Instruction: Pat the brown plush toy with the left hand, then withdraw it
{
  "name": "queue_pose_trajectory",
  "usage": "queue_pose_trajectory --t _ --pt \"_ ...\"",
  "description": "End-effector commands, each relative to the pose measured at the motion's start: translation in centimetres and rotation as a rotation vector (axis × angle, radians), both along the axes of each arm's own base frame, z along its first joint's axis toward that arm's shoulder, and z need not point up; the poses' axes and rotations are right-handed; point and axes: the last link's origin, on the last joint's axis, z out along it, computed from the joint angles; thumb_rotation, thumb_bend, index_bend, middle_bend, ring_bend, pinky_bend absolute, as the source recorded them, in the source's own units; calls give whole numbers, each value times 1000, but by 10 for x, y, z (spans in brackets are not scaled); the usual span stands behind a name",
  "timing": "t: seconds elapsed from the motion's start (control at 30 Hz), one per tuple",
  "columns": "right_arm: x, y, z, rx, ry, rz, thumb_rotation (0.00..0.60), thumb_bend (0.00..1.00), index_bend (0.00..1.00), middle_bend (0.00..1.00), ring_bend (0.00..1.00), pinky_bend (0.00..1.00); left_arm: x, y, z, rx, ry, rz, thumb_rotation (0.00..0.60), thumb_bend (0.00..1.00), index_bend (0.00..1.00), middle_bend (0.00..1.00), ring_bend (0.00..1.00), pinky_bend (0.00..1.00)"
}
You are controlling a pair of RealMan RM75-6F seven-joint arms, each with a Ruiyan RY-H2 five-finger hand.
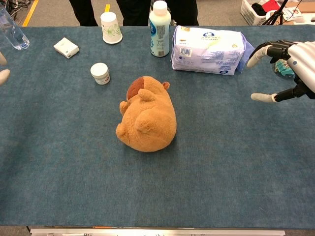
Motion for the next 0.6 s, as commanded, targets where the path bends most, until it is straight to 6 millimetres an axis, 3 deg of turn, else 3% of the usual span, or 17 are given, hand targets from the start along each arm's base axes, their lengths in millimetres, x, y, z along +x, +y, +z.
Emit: queue_pose_trajectory --t 0.03,0.6 --pt "0 0 -1 6 2 -2 600 0 427 356 283 379 0 0 1 3 -2 3 600 306 536 481 312 345" --pt "4 4 2 9 -18 16 600 0 427 356 283 379 1 -4 3 12 0 2 600 306 529 481 313 346"
